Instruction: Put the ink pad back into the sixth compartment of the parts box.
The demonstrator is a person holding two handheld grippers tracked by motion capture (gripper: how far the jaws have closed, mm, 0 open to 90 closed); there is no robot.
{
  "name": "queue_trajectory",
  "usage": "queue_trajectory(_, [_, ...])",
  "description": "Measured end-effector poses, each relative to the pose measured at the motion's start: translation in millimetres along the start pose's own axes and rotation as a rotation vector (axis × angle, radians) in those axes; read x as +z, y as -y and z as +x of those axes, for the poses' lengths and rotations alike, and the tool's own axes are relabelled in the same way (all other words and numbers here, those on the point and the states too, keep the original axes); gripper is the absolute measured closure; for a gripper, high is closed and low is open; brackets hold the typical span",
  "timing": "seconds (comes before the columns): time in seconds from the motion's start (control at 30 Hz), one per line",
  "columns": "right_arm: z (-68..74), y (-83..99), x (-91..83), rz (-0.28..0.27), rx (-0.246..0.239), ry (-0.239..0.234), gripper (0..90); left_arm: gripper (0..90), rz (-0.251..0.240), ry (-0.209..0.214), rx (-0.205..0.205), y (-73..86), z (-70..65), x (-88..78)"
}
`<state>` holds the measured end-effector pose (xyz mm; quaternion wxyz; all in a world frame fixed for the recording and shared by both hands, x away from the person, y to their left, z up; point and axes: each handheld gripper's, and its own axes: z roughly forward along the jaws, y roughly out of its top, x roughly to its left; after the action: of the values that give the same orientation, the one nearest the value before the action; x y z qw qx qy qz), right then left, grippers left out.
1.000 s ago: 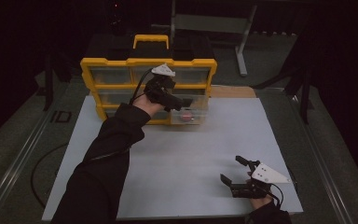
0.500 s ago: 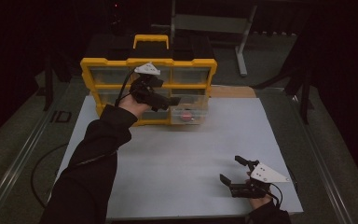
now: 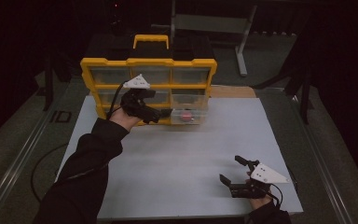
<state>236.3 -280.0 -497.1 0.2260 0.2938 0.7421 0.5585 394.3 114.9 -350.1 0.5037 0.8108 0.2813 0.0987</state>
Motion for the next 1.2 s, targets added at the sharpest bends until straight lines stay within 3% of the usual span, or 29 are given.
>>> queue_trajectory(0.63, [1.3, -0.1, 0.8, 0.003, -0.001, -0.007, 9.6, 0.2, -0.016, -0.010, -0.012, 58.7, -7.2, -23.6])
queue_trajectory(1.2, [2.1, -0.5, 0.8, 0.004, -0.004, -0.004, 9.6, 0.2, -0.034, -0.019, -0.024, 108.1, -22.5, -39.5])
